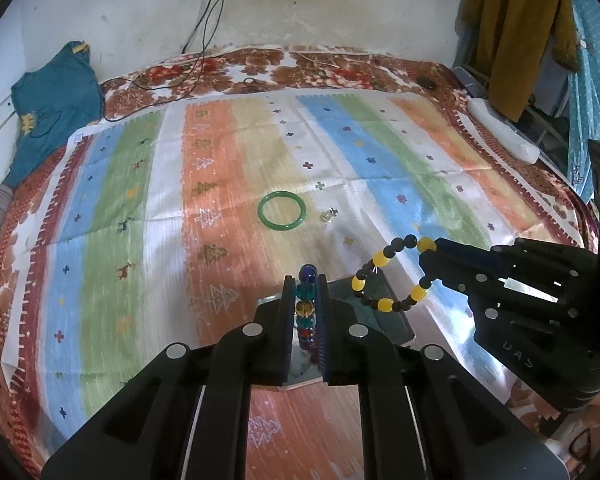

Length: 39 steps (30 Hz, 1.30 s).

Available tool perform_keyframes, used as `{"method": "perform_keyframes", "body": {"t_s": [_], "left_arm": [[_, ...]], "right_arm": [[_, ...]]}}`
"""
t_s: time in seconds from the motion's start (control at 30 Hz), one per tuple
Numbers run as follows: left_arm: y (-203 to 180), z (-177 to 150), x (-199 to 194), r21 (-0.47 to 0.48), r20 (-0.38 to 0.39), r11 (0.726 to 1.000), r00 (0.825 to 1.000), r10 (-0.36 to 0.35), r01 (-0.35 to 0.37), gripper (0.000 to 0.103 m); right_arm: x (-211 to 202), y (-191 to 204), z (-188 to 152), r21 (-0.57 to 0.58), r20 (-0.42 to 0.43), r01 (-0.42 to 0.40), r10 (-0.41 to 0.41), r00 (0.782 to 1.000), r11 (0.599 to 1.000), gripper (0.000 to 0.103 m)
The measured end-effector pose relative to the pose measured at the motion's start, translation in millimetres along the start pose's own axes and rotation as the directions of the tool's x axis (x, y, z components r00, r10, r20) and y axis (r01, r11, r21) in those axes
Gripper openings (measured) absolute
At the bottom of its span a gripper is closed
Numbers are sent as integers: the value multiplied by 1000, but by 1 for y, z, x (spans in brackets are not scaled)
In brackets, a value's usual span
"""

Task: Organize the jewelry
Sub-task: 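Carry both bracelets to the silver tin and open both tools over it, then move both open tools toward the green jade bangle and silver charm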

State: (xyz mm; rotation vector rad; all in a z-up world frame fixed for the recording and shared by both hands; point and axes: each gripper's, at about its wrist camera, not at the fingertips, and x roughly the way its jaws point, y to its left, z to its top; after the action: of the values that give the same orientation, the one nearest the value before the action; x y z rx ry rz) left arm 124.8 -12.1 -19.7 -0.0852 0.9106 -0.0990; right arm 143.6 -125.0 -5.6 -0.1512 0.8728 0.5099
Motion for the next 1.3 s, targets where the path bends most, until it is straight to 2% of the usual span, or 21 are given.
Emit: {"method": "perform_keyframes", "body": {"t_s": [0.17,0.37,0.43,0.47,0.5,0.57,0.67,0.8,0.97,1.1,1.3], "left_arm": [[-1,-4,0,-4,-10,1000,1000,1,-1,10],[4,-3,-1,-23,-1,999,999,42,-42,20],[8,-3,0,-33,-4,998,999,50,-50,24],[10,-3,1,-41,-4,998,999,51,-51,27],[13,-2,1,-50,-3,998,999,49,-49,30],[17,-1,4,-64,-2,997,999,53,-53,37],[24,2,11,-90,-16,994,998,56,-57,40],[25,10,17,-110,-21,993,999,46,-48,48],[27,21,35,-102,-26,992,997,77,-79,50],[31,29,47,-91,-16,988,992,126,-127,53],[40,46,70,-108,-42,986,991,123,-127,56]], "right_arm": [[-2,0,-3,12,-3,6,-6,1000,1000,12],[-3,-3,-3,17,1,26,-26,1000,1000,13],[1,-6,-3,31,-12,24,-24,1000,999,19],[2,-8,-2,35,-13,27,-26,1000,999,27],[2,-10,-1,42,-13,28,-27,1000,999,30],[5,-14,1,54,-17,27,-26,1000,998,30],[13,-22,5,72,-33,31,-29,999,997,30],[25,-27,10,71,-56,40,-36,998,997,37],[32,-28,18,68,-42,71,-68,997,995,38],[40,-33,23,73,-51,93,-89,995,993,44],[55,-42,29,89,-63,117,-111,992,989,49]]}}
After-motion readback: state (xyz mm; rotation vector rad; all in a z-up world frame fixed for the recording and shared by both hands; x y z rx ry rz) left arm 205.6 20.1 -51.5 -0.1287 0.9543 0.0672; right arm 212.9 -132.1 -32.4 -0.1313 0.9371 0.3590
